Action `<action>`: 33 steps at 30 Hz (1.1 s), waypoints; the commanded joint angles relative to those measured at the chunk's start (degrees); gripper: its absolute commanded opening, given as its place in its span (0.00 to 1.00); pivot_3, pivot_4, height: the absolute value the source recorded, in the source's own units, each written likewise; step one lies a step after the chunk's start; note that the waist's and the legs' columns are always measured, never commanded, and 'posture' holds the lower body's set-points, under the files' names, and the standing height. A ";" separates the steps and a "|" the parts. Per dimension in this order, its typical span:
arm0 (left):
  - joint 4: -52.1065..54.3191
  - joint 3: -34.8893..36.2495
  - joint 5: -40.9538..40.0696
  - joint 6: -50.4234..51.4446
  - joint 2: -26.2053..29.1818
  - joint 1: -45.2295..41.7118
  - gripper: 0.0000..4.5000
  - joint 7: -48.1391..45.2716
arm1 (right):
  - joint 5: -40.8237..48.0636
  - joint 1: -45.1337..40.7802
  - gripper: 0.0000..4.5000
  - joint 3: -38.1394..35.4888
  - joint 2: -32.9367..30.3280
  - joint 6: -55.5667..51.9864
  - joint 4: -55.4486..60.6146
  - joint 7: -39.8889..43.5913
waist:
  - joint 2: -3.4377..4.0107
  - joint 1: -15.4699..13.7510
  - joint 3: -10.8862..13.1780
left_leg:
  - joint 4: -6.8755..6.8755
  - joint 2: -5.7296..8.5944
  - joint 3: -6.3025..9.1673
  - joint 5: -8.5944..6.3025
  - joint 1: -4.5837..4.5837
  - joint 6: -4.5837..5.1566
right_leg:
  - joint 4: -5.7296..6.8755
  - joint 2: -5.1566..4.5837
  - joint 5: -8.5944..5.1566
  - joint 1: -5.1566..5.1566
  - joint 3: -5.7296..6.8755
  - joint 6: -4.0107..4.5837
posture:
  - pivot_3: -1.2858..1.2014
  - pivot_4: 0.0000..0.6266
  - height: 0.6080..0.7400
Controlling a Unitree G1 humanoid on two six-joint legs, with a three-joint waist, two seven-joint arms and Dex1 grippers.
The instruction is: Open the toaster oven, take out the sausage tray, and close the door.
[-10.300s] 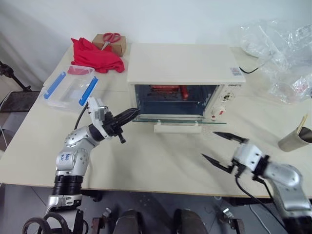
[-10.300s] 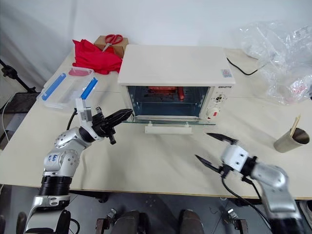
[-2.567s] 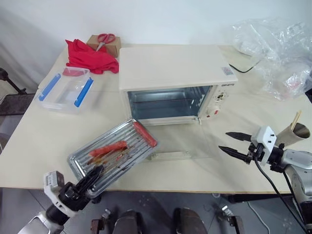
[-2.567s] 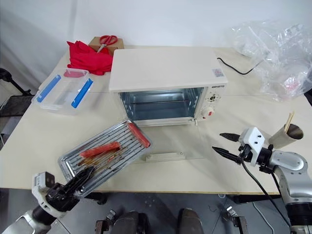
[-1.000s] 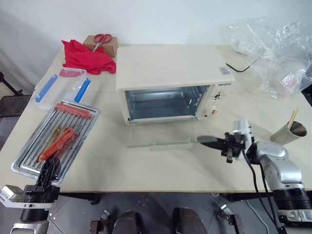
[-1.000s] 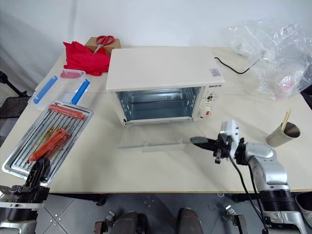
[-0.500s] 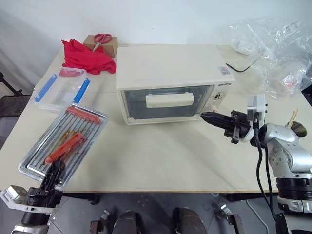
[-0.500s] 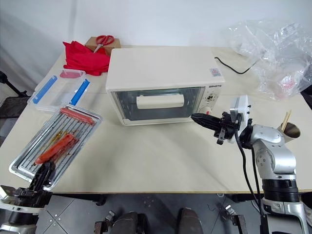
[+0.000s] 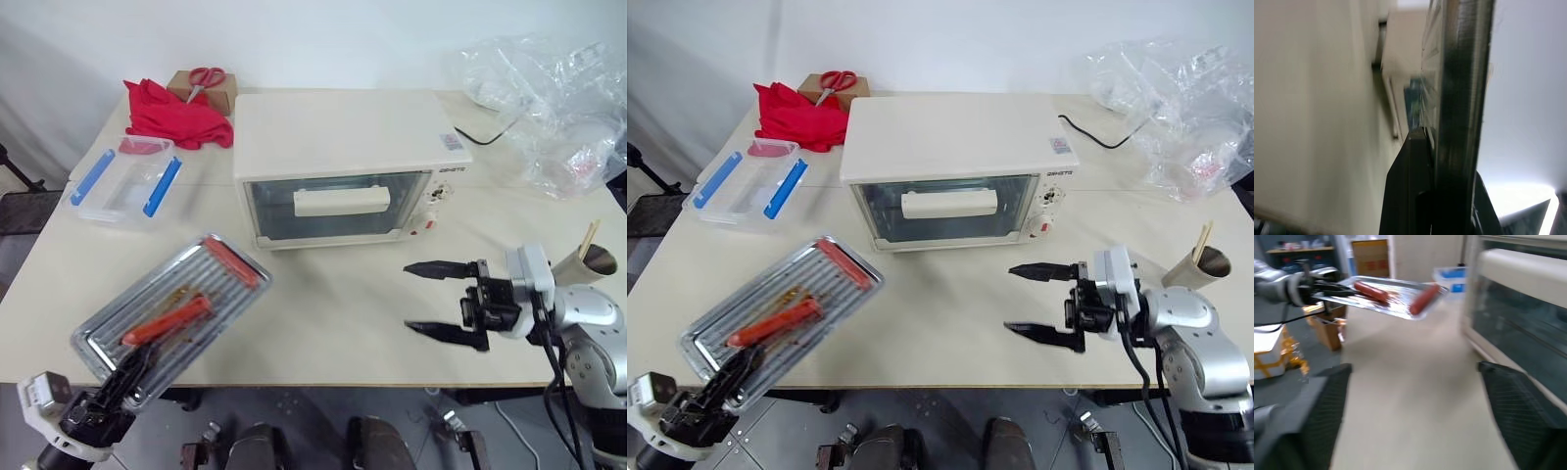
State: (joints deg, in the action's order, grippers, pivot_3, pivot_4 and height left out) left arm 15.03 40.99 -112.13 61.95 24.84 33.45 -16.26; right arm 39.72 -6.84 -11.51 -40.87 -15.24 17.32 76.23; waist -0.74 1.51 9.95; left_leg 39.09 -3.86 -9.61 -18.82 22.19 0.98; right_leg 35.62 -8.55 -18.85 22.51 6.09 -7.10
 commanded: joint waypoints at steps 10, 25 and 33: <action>-5.95 -18.76 2.34 5.48 18.83 -16.43 0.00 -0.85 | 2.78 7.89 0.99 -5.69 -5.25 -2.35 8.56 -1.88 | 0.12 -0.07 0.01 | -0.03 0.01 0.03 0.00 -0.01 0.01 | 0.05 -0.03 -0.05 0.00 -0.05 0.11 | 0.52 0.24 1.00; -20.52 -40.31 10.13 12.17 11.91 -50.38 0.00 5.79 | 1.79 23.88 0.99 -16.65 -4.73 0.53 13.07 -4.31 | 0.07 -2.20 0.01 | 0.03 0.26 -0.11 0.02 -0.03 0.03 | 0.24 0.10 0.08 -0.02 -0.06 -0.14 | 0.52 0.24 1.00; -25.29 -44.53 19.72 13.83 1.54 -56.43 0.00 8.52 | 1.56 27.27 0.99 -17.70 -3.94 2.09 14.12 -5.75 | 0.24 -3.78 -0.10 | 0.10 0.44 0.00 0.06 -0.04 0.09 | 0.18 0.02 0.13 -0.14 -0.10 -0.24 | 0.52 0.24 1.00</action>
State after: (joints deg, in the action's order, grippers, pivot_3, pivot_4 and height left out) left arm -9.07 -0.77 -94.76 75.20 28.38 -23.13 -8.15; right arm 40.92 20.19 -27.53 -45.18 -14.13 29.22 70.87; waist -0.50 -2.27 9.85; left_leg 39.19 -3.31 -9.55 -18.74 22.14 1.12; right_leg 35.69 -8.58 -18.72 22.33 5.96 -7.34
